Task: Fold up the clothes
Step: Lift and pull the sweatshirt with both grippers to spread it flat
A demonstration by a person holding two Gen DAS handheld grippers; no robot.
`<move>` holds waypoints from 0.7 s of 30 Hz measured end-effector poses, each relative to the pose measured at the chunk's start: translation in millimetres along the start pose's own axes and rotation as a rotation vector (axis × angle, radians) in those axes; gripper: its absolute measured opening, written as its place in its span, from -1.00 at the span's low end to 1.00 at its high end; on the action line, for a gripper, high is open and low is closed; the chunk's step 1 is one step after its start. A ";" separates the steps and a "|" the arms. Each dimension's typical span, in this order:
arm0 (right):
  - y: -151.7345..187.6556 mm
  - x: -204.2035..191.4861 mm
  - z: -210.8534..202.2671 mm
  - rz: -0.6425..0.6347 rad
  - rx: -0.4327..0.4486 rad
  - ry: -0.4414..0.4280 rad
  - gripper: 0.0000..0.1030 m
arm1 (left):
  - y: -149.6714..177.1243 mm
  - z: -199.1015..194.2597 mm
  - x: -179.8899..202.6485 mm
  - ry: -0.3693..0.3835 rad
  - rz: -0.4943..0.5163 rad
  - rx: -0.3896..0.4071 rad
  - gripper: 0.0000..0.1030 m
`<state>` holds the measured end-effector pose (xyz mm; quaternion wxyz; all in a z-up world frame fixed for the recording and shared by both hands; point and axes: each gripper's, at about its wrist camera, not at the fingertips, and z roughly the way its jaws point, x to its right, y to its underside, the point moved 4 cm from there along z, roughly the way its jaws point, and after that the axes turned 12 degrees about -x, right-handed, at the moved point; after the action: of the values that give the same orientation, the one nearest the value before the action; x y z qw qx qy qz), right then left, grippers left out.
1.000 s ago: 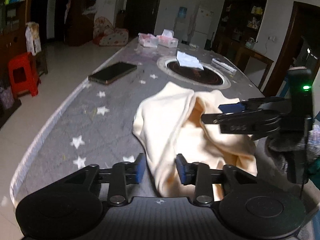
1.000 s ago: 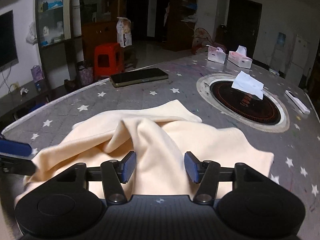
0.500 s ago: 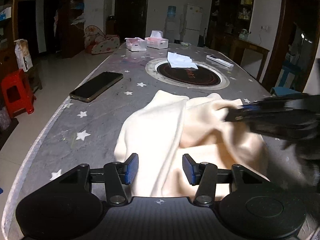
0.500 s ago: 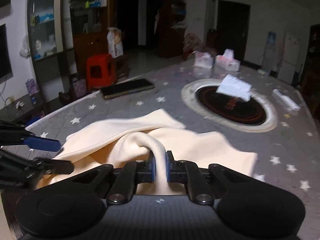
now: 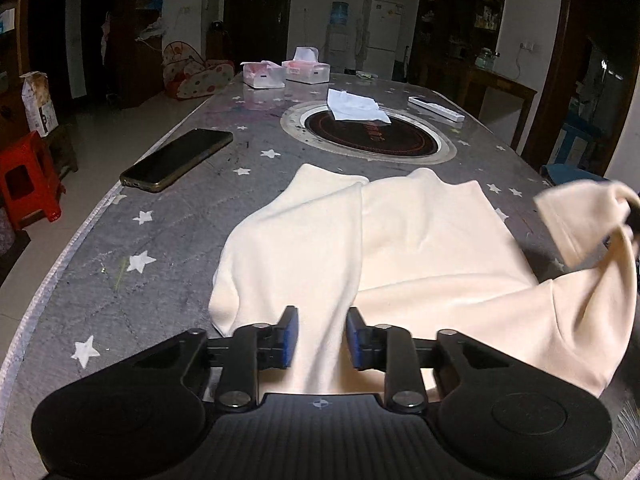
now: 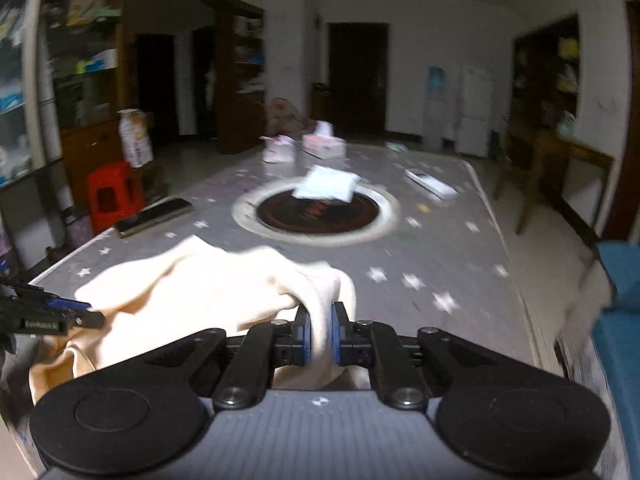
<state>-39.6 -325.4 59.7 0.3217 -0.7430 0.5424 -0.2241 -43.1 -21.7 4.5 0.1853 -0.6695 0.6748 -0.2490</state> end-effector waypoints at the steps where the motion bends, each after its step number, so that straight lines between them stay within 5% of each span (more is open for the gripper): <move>1: 8.1 5.5 -0.1 0.020 -0.017 0.008 -0.70 | 0.8 -0.6 -0.2 0.002 -0.002 0.000 -0.59; 5: 39.4 25.5 1.5 0.089 -0.094 0.040 -0.51 | 4.5 -3.0 -3.0 0.006 -0.011 0.002 -0.65; 7: 53.4 32.2 -2.2 0.115 -0.121 0.041 -0.25 | 6.9 -4.6 -6.0 0.007 -0.021 0.003 -0.66; 11: 70.1 36.5 -18.3 0.104 -0.128 0.056 -0.22 | 10.9 -6.5 -12.0 0.007 -0.047 0.005 -0.70; 16: 61.9 25.8 -34.1 0.047 -0.077 0.064 -0.10 | 13.6 -8.4 -12.8 0.006 -0.066 0.011 -0.71; 21: 37.0 18.1 -7.4 0.011 -0.070 0.071 -0.10 | 17.3 -10.7 -12.3 0.003 -0.074 0.012 -0.71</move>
<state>-63.5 -351.9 37.8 0.2774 -0.7425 0.5648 -0.2295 -62.9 -8.8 1.9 0.1791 -0.6924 0.6485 -0.2609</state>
